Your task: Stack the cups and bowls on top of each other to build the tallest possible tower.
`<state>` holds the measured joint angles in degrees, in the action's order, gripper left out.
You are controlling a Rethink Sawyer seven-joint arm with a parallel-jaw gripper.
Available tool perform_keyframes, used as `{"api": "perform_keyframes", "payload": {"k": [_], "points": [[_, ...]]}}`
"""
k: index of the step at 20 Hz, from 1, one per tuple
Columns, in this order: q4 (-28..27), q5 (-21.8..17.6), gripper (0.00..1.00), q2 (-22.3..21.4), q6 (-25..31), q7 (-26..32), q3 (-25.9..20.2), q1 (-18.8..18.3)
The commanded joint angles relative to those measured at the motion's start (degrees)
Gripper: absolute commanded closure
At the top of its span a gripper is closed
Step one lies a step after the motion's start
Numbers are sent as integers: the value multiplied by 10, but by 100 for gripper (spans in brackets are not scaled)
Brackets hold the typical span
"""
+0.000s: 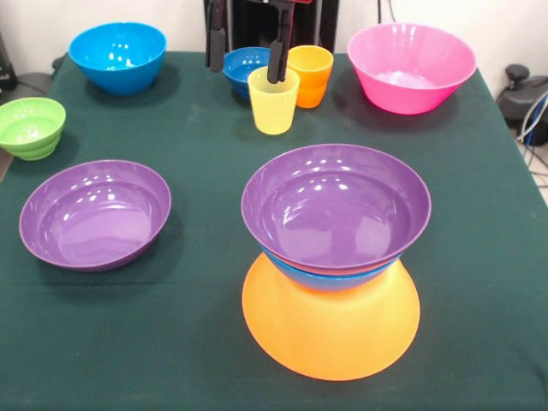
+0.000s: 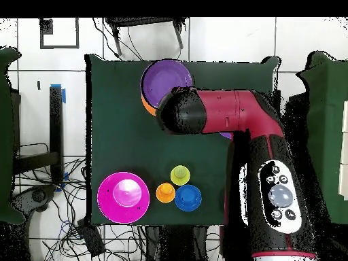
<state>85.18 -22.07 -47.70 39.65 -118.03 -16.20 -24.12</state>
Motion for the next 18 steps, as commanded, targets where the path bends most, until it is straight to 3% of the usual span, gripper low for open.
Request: {"api": "perform_keyframes", "payload": {"k": [1, 6, 18], "points": [[17, -36, 0, -14, 17, 35, 9, 4], [94, -25, 0, -14, -38, -3, 16, -5], [146, -56, 0, 25, -106, 3, 28, -3]]}}
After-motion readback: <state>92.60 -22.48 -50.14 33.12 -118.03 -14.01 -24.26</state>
